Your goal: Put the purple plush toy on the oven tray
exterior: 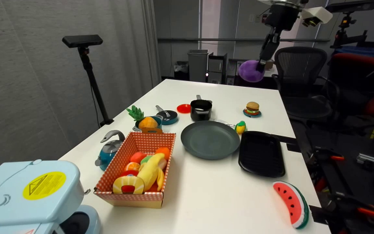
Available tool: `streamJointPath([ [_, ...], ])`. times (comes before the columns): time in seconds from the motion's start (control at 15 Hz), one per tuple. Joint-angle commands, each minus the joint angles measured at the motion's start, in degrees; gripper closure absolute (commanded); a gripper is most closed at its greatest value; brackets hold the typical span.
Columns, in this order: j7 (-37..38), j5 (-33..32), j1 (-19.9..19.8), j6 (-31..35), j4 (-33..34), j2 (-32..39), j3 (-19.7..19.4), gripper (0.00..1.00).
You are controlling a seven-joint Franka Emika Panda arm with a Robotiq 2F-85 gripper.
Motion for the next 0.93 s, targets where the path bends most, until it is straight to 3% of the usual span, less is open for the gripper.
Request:
streamJointPath([
  [0.0,-1.2,-0.8,0.4,-2.0,-2.2,-4.1,-1.4,0.97],
  [0.07,-1.2,-0.8,0.4,-2.4,-2.2,-4.3,-1.6,0.97],
  [0.13,-1.2,-1.3,0.4,-2.7,-2.4,-4.5,-1.5,0.65],
  [0.27,-1.2,-1.4,0.5,-3.6,-2.5,-4.8,-1.5,0.59],
  [0.73,-2.7,-1.4,0.6,-4.7,-2.5,-5.3,-1.8,0.06],
  [0.87,-2.8,-1.3,0.6,-4.8,-2.5,-5.3,-1.8,0.00],
])
